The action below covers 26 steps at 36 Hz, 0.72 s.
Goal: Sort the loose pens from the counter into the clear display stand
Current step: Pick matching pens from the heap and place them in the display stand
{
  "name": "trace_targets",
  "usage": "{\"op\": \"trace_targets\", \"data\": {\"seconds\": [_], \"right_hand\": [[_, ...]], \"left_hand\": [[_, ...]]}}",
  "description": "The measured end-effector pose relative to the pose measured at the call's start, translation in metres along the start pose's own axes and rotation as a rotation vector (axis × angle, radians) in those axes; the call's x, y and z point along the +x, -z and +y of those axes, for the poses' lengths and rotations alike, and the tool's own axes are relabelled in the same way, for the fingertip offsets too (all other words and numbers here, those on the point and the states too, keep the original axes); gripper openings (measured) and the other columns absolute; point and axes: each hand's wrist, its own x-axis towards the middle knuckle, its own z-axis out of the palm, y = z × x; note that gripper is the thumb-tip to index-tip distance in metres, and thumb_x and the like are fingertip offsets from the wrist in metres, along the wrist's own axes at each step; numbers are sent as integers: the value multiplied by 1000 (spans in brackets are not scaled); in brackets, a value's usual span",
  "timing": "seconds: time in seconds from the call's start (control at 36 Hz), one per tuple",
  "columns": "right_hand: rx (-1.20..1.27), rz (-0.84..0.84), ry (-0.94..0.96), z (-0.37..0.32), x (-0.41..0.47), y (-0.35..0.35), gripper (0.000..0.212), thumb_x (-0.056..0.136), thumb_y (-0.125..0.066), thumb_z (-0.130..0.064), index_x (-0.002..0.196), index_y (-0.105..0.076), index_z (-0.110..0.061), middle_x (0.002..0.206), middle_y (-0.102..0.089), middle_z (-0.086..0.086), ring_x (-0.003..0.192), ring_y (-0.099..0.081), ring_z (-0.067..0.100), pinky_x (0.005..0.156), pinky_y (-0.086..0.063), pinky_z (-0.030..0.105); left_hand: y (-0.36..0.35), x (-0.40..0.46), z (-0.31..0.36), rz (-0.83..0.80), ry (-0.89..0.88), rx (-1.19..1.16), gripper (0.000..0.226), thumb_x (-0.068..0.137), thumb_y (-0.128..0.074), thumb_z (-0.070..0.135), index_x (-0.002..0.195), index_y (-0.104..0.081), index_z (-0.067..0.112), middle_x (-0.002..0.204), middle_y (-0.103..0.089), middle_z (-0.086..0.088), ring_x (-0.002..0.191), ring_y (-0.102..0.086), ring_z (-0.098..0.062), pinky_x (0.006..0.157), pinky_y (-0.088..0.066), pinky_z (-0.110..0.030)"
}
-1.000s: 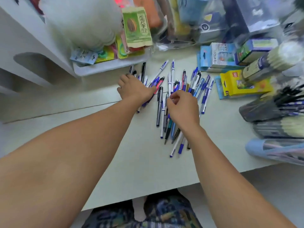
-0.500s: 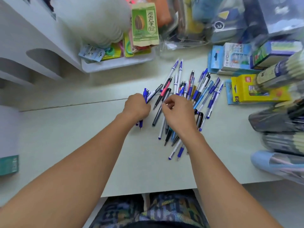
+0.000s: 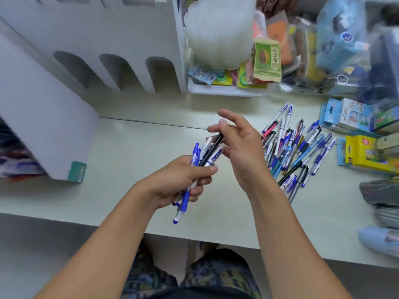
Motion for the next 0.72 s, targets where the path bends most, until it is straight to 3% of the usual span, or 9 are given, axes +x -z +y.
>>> {"op": "trace_targets", "data": {"seconds": [0.17, 0.28, 0.47, 0.61, 0.72], "right_hand": [[-167, -169, 75, -13, -39, -109, 17, 102, -57, -10, 108, -73, -12, 94, -78, 8, 84, -71, 14, 79, -58, 30], [-181, -224, 104, -7, -71, -206, 19, 103, -54, -11, 114, -71, -12, 97, -79, 3, 82, -71, 12, 73, -56, 23], [-200, -195, 186, 8, -117, -373, 20, 105, -50, -11, 115, -67, -14, 96, -78, 4, 85, -71, 17, 76, -57, 30], [-205, -88, 279, -8, -120, -435, 22, 107, -46, -11, 112, -67, -16, 95, -78, 1, 82, -65, 9, 65, -50, 17], [-248, -94, 260, -16, -110, -452, 23, 107, -46, -10, 113, -68, -14, 91, -77, 5, 70, -62, 9, 62, -51, 18]], "left_hand": [[74, -86, -12, 11, -116, -192, 9, 101, -58, 21, 100, -51, 15, 64, -46, 0, 50, -42, -13, 47, -39, -22], [147, -151, -27, 30, -211, -341, 9, 99, -58, 25, 94, -57, 18, 64, -46, 0, 48, -40, -11, 45, -37, -20], [285, -257, -61, 57, -315, -157, 8, 100, -60, 15, 94, -58, 20, 71, -40, 3, 52, -32, -8, 48, -32, -18], [344, -296, -75, 109, -307, -267, 6, 97, -66, 19, 97, -60, 19, 69, -36, 4, 51, -29, -7, 46, -26, -17], [374, -303, -67, 146, -356, -412, 11, 95, -62, 18, 89, -53, 18, 63, -35, 6, 49, -29, -6, 42, -29, -16]]}}
